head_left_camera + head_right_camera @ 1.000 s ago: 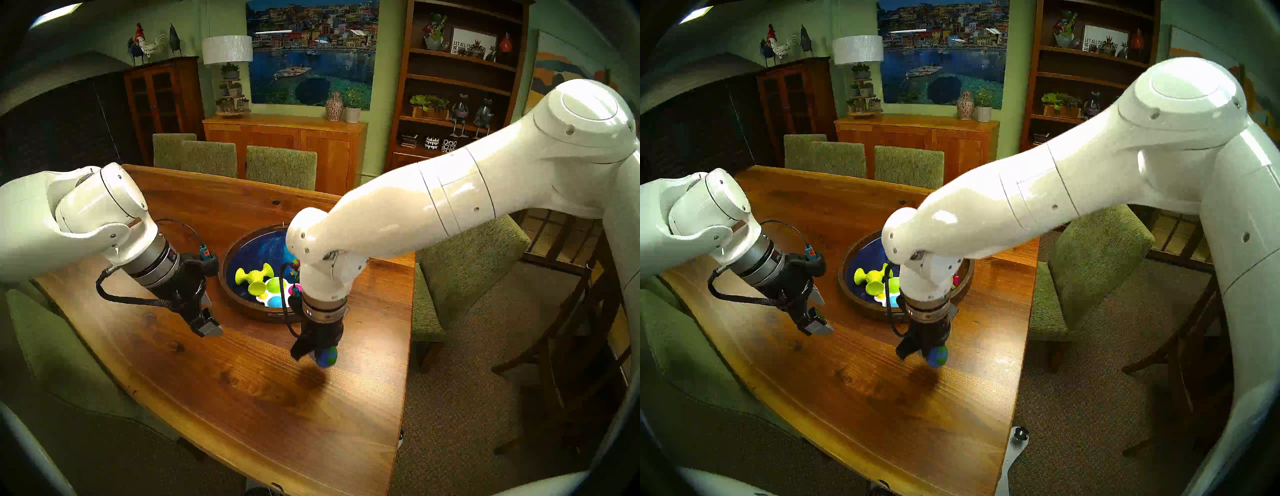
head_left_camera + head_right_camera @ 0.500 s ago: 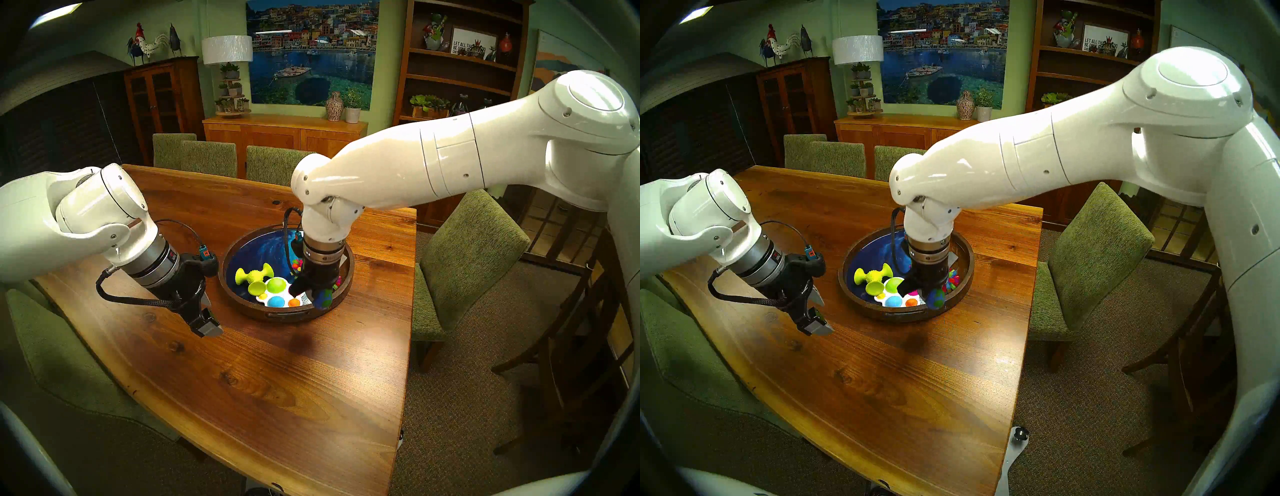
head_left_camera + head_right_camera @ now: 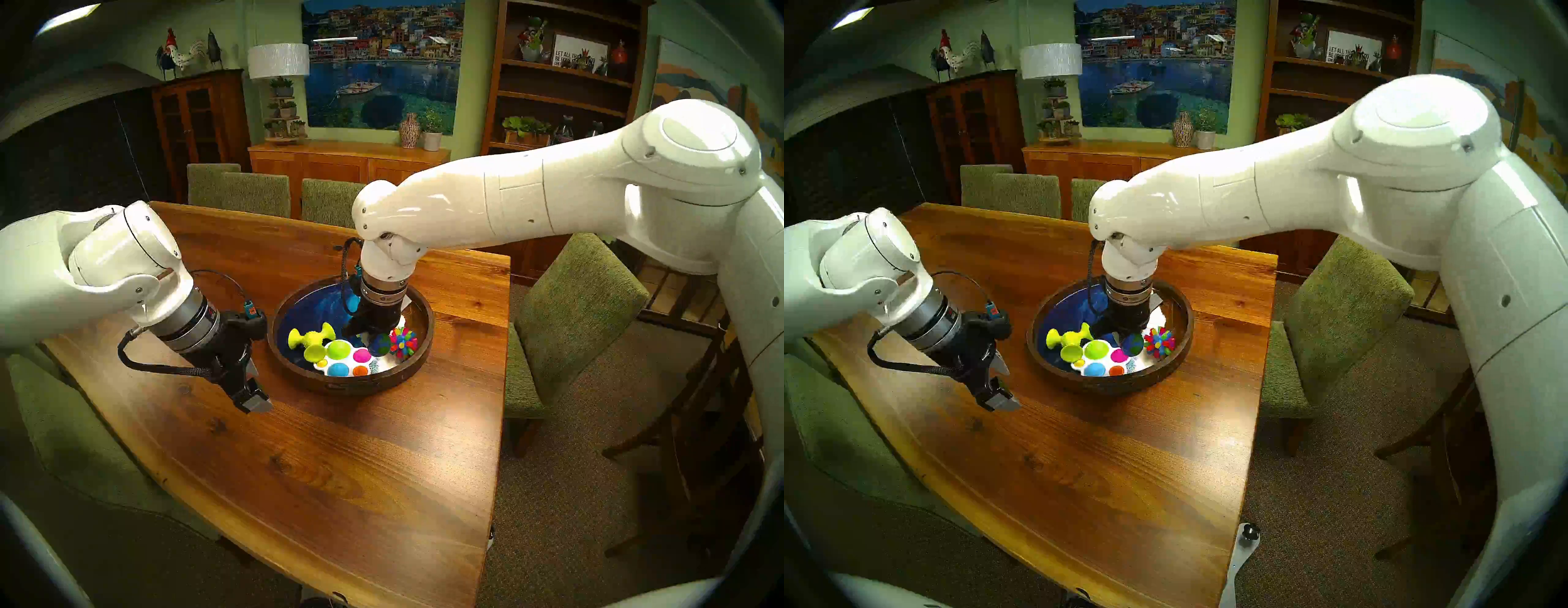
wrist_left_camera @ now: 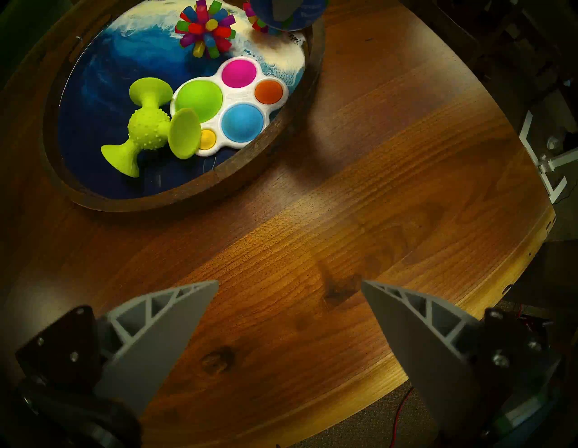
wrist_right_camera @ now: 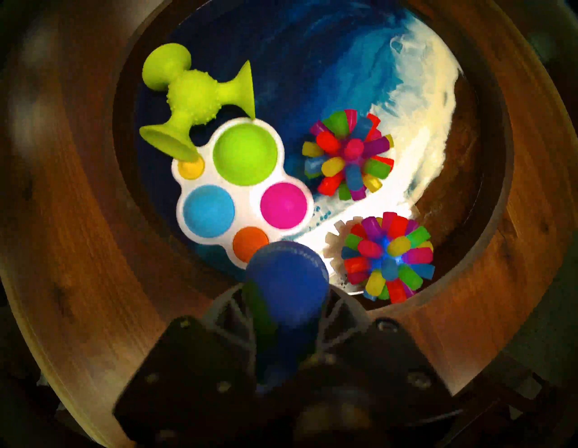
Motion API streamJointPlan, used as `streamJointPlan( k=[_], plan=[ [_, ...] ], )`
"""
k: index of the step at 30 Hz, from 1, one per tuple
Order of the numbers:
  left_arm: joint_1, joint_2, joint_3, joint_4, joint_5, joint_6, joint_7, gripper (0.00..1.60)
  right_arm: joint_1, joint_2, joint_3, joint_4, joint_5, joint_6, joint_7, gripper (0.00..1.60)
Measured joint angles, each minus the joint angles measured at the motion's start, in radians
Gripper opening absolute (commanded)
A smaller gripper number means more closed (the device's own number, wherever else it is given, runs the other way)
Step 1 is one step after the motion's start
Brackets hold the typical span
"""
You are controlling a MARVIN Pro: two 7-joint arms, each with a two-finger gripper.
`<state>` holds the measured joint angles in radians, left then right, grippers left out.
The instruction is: Put toys in center tray
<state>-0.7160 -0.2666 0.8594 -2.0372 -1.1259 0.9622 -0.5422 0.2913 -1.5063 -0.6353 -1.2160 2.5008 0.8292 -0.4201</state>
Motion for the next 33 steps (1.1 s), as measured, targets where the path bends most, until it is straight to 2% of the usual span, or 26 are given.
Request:
streamJointPlan(
  k=[3, 5, 7, 8, 16, 25, 33],
  plan=[
    [0.000, 0.000, 0.001, 0.000, -0.001, 0.000, 0.001, 1.60, -0.029, -0.030, 0.001, 0.052, -0.007, -0.004, 0.016, 0.40],
    [0.000, -0.001, 0.001, 0.000, -0.001, 0.000, 0.002, 1.60, -0.044, -0.045, 0.002, 0.080, -0.011, -0.004, 0.024, 0.46],
    [0.000, -0.001, 0.001, 0.000, -0.002, 0.000, 0.003, 1.60, -0.059, -0.062, 0.002, 0.110, -0.016, -0.004, 0.034, 0.80],
    [0.000, -0.001, 0.001, 0.000, -0.003, 0.000, 0.003, 1.60, -0.067, -0.070, 0.002, 0.127, -0.018, -0.003, 0.040, 1.60],
    [0.000, -0.002, 0.001, 0.000, -0.005, 0.000, 0.005, 1.60, -0.108, -0.120, 0.001, 0.232, -0.036, 0.034, 0.078, 1.60],
    [-0.001, -0.002, 0.002, 0.000, -0.008, 0.000, 0.006, 1.60, -0.127, -0.176, -0.014, 0.371, -0.073, 0.119, 0.144, 1.60],
    [-0.002, -0.002, 0.002, -0.001, -0.009, 0.000, 0.006, 1.60, -0.096, -0.169, -0.055, 0.382, -0.090, 0.132, 0.200, 1.60]
  ],
)
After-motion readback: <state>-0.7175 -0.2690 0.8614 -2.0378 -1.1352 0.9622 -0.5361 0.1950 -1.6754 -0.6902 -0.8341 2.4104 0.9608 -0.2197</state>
